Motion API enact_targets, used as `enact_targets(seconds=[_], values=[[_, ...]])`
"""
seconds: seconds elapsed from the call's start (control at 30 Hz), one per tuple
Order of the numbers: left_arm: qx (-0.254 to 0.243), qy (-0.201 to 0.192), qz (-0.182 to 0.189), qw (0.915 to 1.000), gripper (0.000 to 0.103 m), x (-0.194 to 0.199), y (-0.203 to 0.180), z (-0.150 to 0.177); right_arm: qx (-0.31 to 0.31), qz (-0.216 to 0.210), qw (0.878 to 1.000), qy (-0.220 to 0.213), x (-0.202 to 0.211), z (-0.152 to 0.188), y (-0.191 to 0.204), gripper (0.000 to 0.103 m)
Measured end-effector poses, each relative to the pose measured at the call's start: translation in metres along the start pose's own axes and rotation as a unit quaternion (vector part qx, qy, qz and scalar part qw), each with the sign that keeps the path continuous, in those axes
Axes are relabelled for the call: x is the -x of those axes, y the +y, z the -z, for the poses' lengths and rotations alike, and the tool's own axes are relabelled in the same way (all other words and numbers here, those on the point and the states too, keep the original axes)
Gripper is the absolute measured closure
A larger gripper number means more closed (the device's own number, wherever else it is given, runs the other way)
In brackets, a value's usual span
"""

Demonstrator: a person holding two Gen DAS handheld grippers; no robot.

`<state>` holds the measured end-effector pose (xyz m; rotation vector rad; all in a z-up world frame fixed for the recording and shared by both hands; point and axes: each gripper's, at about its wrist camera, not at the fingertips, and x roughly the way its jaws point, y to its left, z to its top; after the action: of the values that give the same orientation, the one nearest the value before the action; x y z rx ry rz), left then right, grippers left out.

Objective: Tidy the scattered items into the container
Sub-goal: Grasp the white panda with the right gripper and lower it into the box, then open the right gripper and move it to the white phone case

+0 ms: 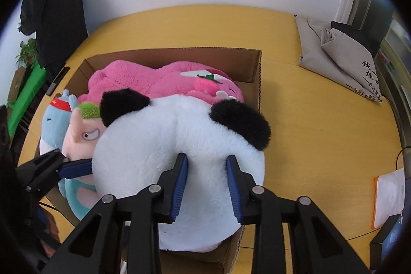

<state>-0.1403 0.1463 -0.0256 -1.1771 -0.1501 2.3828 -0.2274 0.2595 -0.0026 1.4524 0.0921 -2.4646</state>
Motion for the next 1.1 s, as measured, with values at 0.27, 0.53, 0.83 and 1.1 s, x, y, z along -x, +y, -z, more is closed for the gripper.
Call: enact_targets(seconds=[0.27,0.53,0.83,1.1], values=[[0.015,-0.048,-0.082,0.9954,0.002,0.061,0.008,0.028,-0.033,0.013,0.998,-0.054,0.062,0.027,-0.005,0.023],[0.039,-0.089,-0.156,0.9830,0.000,0.112,0.014,0.068,-0.007,0.022,0.998,-0.060,0.077,0.116,0.054,0.021],[0.066,-0.078,-0.188,0.9770,0.000,0.125,0.018,0.103,-0.029,0.052,0.996,-0.060,0.074,0.149,0.080,0.021],[0.071,-0.071,-0.181,0.9783,0.000,0.124,0.013,0.117,-0.015,0.073,0.996,-0.056,0.075,0.160,0.094,0.021]])
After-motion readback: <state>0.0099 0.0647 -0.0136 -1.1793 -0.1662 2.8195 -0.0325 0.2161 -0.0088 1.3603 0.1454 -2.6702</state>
